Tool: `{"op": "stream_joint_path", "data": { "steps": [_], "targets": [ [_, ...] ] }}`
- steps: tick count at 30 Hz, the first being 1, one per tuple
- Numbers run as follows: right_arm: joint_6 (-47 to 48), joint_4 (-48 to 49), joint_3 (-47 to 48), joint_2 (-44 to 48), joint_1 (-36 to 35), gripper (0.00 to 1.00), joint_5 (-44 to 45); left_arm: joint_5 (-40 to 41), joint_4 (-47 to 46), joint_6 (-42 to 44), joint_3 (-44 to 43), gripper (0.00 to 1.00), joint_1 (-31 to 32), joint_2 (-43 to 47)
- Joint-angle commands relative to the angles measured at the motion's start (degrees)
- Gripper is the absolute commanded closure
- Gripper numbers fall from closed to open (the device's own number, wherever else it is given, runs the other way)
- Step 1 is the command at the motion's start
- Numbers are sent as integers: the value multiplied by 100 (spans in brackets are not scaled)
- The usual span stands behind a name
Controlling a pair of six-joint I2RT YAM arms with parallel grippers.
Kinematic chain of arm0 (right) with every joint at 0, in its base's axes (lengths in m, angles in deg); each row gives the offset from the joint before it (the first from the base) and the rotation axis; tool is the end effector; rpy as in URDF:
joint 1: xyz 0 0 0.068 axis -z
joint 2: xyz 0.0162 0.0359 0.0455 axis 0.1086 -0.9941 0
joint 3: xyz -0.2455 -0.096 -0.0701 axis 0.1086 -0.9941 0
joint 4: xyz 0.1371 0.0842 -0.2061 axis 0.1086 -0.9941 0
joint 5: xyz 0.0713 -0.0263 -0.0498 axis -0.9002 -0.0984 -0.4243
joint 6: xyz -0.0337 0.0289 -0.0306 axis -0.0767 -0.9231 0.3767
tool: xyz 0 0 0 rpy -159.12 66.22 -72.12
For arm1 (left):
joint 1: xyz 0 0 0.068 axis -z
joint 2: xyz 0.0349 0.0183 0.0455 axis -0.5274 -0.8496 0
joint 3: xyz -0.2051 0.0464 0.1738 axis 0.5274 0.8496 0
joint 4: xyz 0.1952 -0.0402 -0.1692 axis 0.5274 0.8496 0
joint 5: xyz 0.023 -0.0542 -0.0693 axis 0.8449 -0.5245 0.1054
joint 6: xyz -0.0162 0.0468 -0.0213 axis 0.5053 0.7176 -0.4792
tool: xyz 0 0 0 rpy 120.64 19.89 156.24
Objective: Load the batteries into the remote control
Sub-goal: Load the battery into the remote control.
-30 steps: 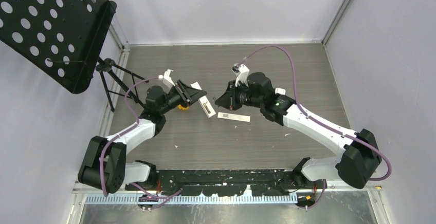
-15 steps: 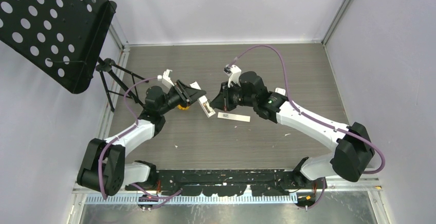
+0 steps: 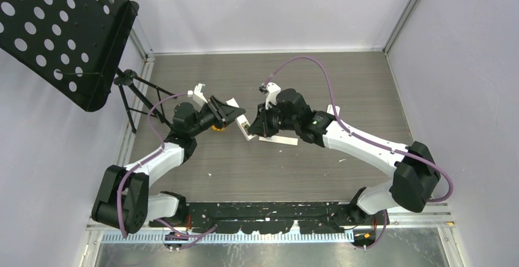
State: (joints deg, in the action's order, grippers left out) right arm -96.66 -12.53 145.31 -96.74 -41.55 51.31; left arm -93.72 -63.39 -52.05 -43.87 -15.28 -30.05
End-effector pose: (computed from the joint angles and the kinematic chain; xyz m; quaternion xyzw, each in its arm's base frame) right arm 0.2126 0.2474 0.2947 -0.2301 0.8253 0.3846 0.3436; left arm 0.2442 -0.0924 0.2317 -0.1435 0.7272 -0.5838 0.3313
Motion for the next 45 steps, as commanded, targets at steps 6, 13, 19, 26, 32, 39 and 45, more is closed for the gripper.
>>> {"op": "stream_joint_path", "data": {
  "steps": [6,13,19,26,32,39,45],
  "targets": [
    [104,-124,400,-56,-123,80,542,27,56,-223,-113,100,32,222],
    [-8,-170,459,-62,-138,75,619,62,180,-271,-142,100,32,288],
    [-65,-366,556,-10,-134,63,568,54,224,-237,-168,100,32,259],
    [-305,-134,525,175,-134,55,550,59,290,-353,-174,100,32,261],
    [-1036,690,66,642,-116,37,935,180,-145,-951,-123,100,31,309],
    [-1871,1542,-263,1051,15,25,1182,497,-485,-1674,-205,100,32,414],
    [-2761,2175,-703,1412,24,21,1740,691,-1390,-2653,-253,100,32,304]
  ]
}}
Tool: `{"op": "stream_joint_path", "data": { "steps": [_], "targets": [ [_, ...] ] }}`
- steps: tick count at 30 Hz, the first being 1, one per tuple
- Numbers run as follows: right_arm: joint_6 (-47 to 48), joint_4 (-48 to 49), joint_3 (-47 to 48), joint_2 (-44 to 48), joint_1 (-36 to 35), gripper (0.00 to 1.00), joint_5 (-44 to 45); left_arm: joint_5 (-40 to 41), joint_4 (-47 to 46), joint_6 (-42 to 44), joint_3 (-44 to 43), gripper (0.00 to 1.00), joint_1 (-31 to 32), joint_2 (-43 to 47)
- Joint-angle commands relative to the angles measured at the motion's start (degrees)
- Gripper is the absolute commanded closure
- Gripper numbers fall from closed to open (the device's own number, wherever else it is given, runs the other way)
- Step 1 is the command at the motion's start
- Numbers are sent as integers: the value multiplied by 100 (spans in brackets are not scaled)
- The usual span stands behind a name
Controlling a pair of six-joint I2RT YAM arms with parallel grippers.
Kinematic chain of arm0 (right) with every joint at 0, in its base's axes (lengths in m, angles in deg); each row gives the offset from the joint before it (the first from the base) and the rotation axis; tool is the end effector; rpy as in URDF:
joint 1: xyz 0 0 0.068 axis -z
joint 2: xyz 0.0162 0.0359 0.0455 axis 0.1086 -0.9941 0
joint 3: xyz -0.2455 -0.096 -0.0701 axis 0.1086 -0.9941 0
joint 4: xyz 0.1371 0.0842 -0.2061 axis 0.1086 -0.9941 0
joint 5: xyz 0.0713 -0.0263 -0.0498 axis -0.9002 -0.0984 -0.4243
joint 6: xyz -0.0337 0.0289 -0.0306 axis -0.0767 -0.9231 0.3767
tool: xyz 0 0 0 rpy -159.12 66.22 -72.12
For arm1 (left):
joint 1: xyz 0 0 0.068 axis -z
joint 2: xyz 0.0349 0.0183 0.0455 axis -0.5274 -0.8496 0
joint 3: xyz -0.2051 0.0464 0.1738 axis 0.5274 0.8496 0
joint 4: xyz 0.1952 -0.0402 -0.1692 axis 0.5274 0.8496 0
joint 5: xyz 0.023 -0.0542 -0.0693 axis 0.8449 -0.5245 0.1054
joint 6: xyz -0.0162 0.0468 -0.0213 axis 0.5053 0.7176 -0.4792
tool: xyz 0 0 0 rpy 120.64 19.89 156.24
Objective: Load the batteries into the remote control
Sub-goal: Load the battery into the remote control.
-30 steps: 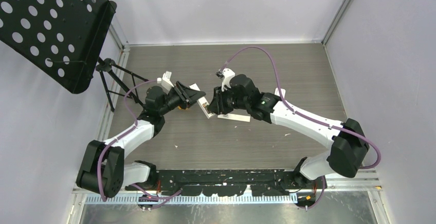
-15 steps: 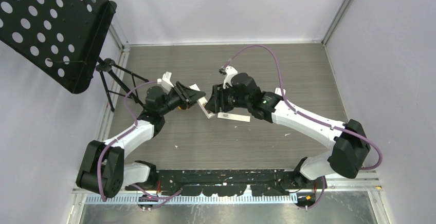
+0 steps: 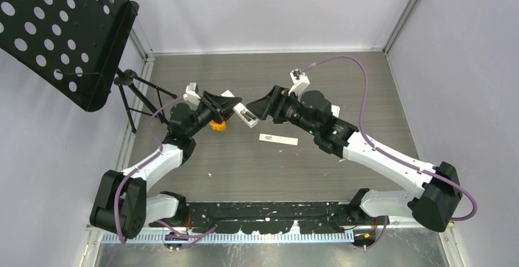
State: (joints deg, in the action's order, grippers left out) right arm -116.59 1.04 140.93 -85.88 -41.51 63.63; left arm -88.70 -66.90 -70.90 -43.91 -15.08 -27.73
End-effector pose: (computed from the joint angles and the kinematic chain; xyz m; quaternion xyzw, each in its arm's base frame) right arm 0.1957 0.2172 0.3466 -0.0288 0.7587 0.4789 0.4407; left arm 0.2417 -0.0898 0.2479 -0.2606 0.6624 -0.6403 0.2886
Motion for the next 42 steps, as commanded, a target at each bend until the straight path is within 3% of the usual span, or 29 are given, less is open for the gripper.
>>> {"op": "stream_joint_path", "data": {
  "steps": [1,18,32,42],
  "targets": [
    [-897,962,-349,366,20,21,552,181,-1141,-899,-297,100,12,64],
    [-2341,2831,-1212,166,27,23,370,582,-1371,-1330,-263,100,20,374],
    [-2417,2924,-1141,-148,36,28,257,559,-1379,-1339,-251,100,21,343],
    [-2626,3123,-1093,-464,99,36,48,514,-1387,-1311,-227,100,28,403]
  ]
}}
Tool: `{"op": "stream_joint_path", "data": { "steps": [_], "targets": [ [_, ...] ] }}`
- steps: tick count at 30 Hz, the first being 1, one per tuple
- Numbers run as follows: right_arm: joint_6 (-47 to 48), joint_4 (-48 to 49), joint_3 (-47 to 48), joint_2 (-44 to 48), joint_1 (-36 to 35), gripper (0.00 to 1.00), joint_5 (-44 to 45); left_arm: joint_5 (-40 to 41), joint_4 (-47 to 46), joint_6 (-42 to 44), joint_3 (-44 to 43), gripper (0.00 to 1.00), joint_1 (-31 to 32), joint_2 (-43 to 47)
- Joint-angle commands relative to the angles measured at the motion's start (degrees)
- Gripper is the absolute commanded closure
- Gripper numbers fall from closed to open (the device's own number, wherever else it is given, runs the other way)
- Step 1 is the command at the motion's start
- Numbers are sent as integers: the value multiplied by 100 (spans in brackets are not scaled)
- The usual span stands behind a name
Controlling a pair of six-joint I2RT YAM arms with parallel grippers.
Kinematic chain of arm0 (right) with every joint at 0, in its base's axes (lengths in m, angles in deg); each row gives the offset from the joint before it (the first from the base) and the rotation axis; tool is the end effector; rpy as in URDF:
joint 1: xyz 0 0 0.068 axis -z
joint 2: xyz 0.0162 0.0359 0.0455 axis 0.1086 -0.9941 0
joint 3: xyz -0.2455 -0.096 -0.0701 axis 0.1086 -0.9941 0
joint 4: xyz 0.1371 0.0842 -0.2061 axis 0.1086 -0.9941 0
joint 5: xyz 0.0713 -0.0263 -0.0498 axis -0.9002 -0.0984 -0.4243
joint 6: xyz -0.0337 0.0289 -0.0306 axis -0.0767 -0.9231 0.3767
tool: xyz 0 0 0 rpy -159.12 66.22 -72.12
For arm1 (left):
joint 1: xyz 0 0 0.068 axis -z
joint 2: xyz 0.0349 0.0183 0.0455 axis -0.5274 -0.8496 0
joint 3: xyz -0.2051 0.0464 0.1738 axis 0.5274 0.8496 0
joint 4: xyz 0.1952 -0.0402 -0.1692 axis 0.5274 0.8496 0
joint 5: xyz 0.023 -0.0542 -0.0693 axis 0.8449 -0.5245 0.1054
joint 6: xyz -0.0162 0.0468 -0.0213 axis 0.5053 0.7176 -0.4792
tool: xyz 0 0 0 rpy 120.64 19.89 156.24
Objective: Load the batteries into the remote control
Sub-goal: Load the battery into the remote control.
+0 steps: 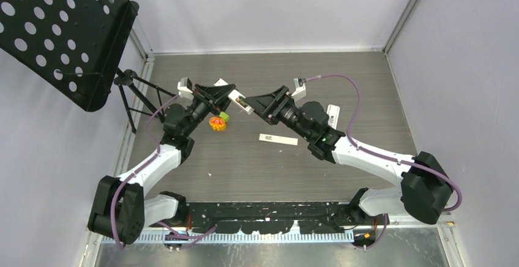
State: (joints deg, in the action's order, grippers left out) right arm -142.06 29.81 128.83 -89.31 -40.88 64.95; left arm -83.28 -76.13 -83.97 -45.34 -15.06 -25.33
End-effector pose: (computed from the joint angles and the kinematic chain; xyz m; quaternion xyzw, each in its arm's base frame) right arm 0.2035 0.2196 0.3091 0.1341 0.6658 0.6289 0.3783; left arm 0.2384 -0.0857 0.2833 -0.2973 0.5601 -0.7132 0.2987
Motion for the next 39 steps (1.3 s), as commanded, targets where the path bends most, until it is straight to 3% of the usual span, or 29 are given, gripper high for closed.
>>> {"op": "stream_joint_path", "data": {
  "steps": [1,19,21,24,28,35,39],
  "targets": [
    [-80,238,129,-150,35,37,-99,-33,-466,7,-85,100,26,171],
    [-360,-166,336,-609,179,58,-242,-279,-519,423,-126,100,36,246],
    [-342,-39,274,-592,250,54,-364,-298,-486,699,-97,100,37,260],
    [-149,327,210,-585,413,38,-873,-437,-343,1192,-78,100,36,284],
    [272,870,121,-554,567,25,-1753,-819,-16,1979,-57,100,34,304],
    [1270,881,113,-504,607,24,-3109,-1503,241,2700,-19,100,28,354],
    [2217,-56,297,-473,606,24,-3556,-1687,351,2996,-86,100,28,403]
  ]
}}
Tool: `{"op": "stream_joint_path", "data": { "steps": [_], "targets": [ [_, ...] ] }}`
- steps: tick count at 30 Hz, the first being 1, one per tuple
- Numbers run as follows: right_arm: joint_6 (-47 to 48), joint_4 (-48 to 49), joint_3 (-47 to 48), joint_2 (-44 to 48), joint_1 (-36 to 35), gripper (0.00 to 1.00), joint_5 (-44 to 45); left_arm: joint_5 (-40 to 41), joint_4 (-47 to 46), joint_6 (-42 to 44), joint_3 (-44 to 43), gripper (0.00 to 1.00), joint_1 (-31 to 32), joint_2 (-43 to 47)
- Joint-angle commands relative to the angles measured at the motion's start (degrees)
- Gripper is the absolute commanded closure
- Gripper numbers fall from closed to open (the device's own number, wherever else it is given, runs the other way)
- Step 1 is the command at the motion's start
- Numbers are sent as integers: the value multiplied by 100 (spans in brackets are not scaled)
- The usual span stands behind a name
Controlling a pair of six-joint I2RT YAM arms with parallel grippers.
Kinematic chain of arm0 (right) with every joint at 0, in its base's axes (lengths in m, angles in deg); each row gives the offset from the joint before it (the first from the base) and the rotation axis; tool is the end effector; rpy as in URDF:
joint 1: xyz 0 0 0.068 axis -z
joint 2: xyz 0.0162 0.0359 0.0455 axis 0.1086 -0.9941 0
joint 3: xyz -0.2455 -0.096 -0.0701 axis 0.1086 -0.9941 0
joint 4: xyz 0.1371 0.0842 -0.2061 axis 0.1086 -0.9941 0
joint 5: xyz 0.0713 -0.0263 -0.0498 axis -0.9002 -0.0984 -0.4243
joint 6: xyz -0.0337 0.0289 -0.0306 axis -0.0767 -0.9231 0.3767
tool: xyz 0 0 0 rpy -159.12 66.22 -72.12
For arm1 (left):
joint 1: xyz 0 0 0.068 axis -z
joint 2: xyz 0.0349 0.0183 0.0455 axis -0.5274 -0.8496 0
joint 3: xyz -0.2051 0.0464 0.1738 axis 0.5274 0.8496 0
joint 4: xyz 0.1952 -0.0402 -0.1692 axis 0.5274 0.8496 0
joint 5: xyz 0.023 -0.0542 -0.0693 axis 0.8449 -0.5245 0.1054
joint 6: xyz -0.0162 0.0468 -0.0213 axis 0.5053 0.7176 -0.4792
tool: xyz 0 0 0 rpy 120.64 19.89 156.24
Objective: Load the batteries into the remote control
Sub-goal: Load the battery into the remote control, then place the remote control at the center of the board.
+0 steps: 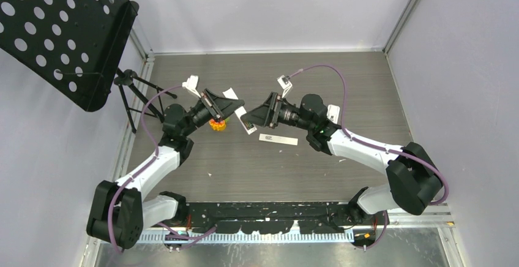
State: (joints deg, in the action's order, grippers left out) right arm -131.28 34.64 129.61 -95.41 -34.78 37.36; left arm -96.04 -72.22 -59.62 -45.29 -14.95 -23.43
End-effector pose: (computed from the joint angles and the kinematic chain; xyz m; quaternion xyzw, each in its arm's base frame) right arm 0.2270 0.2197 0.2920 -0.0679 0.6819 0.6514 0.3256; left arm 0.2285 -0.0905 0.2828 -0.0997 0.6464 -0.6611 0.3676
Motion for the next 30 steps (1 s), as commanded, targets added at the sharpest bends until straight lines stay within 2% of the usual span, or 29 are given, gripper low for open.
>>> {"op": "stream_joint_path", "data": {
  "steps": [1,3,6,10,16,22,24,26,30],
  "targets": [
    [1397,-867,275,180,-1,24,-740,-370,122,633,-106,100,17,248],
    [2042,-1745,389,318,-3,24,-397,-209,537,795,-121,100,17,346],
    [3011,-2773,610,533,-100,24,588,264,1452,1084,-195,100,17,512],
    [4131,-3612,1113,437,-450,23,1538,714,2229,1389,-267,100,17,652],
    [4940,-4081,1765,-145,-1084,23,2207,1007,2630,1465,-328,100,15,662],
    [5207,-4113,2112,-658,-1258,26,2427,1001,2623,1447,-361,100,16,609],
    [5316,-4176,2228,-791,-1260,31,2444,973,2623,1445,-370,100,14,618],
    [5420,-4222,2331,-917,-1264,41,2442,965,2632,1449,-363,100,10,626],
    [5552,-4334,2578,-1082,-1264,72,2535,963,2645,1480,-331,95,8,618]
  ]
}}
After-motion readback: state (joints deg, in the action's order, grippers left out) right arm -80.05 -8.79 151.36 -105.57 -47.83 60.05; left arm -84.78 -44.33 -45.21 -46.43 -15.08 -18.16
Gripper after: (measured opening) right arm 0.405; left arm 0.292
